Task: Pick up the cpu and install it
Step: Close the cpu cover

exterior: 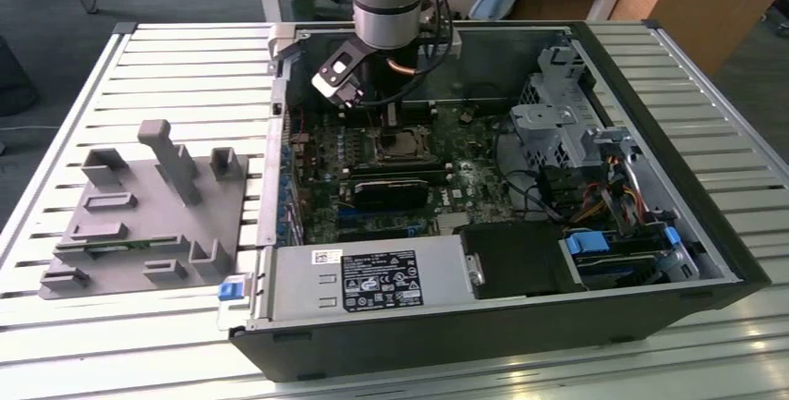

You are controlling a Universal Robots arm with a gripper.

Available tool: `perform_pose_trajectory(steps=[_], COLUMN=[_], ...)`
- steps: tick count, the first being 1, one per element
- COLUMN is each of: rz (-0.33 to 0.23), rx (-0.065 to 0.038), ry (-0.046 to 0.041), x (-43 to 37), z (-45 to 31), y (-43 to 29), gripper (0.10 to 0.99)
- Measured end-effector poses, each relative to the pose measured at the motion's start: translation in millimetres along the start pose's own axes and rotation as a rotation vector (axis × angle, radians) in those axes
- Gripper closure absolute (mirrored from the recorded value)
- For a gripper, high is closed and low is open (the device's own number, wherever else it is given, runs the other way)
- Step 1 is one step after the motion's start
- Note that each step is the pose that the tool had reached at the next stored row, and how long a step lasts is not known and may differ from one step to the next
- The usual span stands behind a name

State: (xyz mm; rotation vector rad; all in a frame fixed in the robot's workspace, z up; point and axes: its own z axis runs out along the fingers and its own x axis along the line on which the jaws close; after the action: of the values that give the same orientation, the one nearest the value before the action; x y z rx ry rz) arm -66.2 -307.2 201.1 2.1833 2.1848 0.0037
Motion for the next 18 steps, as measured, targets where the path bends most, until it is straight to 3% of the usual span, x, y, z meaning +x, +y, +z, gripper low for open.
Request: perform_pose_trajectory(steps=[9, 15, 18], rz=[0.000, -0.001, 0.000], rx=[0.007, 0.008, 0.010], ry=[-0.0001, 0.0002, 0.0000], x=[0.1, 0.0, 0.0], z=[0.9, -4.7, -4.6], y=[7.4, 8.5, 13.9], gripper=[0.980, 0.980, 0.980])
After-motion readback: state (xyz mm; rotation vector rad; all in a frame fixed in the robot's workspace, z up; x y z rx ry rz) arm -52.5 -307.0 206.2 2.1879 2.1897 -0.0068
